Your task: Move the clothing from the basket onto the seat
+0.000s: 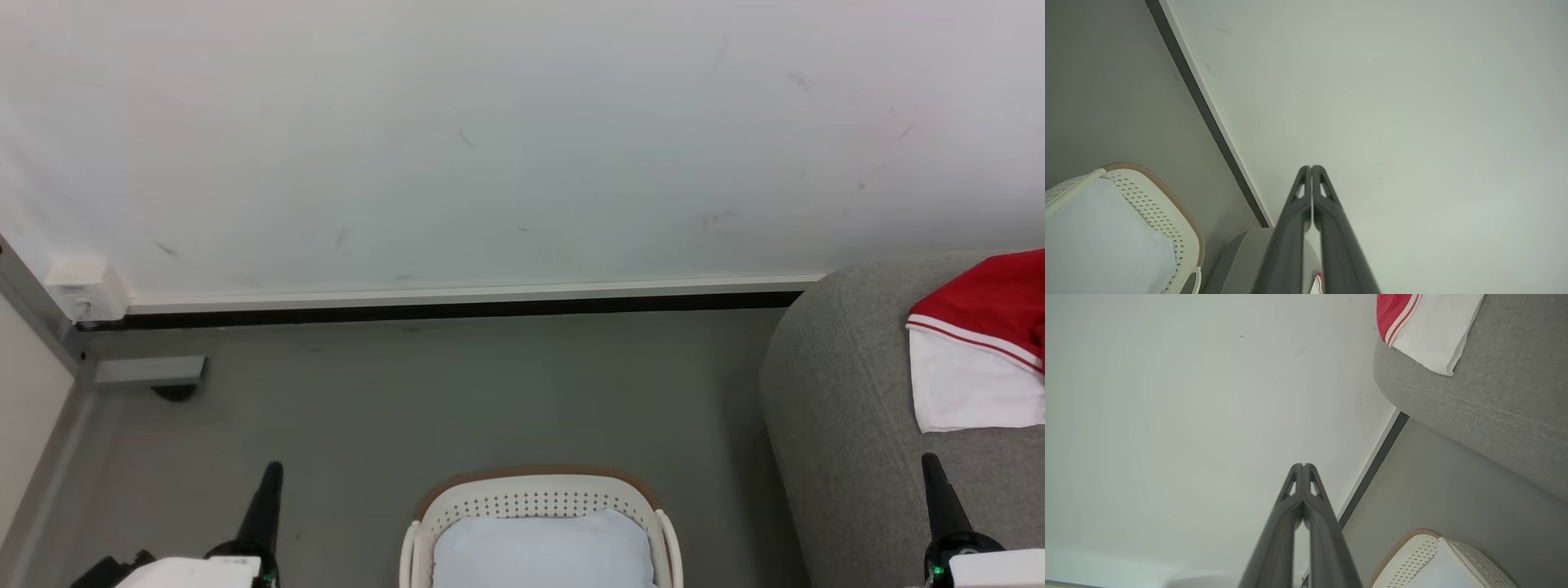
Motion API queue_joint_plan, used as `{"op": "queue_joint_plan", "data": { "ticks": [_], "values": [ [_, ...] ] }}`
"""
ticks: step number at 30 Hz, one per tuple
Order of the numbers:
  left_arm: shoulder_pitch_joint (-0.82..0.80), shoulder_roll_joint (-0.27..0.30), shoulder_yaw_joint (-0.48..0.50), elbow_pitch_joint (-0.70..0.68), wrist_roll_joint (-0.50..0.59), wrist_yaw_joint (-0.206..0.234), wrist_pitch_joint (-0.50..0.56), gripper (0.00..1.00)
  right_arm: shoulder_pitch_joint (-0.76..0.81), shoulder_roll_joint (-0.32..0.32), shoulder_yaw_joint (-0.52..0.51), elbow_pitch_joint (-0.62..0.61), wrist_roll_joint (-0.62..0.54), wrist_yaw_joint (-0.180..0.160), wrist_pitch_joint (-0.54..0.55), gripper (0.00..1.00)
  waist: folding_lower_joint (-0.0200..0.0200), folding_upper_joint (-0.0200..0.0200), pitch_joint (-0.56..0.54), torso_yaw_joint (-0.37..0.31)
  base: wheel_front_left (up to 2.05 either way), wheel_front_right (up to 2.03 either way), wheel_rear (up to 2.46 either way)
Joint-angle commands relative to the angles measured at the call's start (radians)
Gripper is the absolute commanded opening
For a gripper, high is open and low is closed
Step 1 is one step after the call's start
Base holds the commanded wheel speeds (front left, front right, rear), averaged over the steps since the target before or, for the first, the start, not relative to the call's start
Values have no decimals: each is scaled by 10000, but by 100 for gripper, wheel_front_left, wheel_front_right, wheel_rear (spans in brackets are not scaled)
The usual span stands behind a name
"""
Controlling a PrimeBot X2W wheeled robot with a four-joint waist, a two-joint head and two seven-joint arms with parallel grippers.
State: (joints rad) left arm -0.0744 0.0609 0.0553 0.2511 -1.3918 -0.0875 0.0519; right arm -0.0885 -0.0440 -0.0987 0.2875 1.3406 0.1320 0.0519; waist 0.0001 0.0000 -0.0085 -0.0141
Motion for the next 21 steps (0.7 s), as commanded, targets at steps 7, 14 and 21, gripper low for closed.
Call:
{"op": "queue_joint_plan", "data": {
  "ticks": [7,14,21],
  "values": [
    [-215,-23,226,-68,-672,-164,205,0,-191,-97,-69,-203,875,-19,211,0,-1,0,29,35,0,0,0],
    [-274,-44,342,-69,-1183,-264,350,0,-201,-98,-104,-279,1459,-20,342,0,-1,0,53,65,0,0,0],
    [-318,-67,475,-69,-1632,-350,471,0,-222,-99,-140,-356,2021,-22,464,0,-1,0,78,94,0,0,0]
  ]
}}
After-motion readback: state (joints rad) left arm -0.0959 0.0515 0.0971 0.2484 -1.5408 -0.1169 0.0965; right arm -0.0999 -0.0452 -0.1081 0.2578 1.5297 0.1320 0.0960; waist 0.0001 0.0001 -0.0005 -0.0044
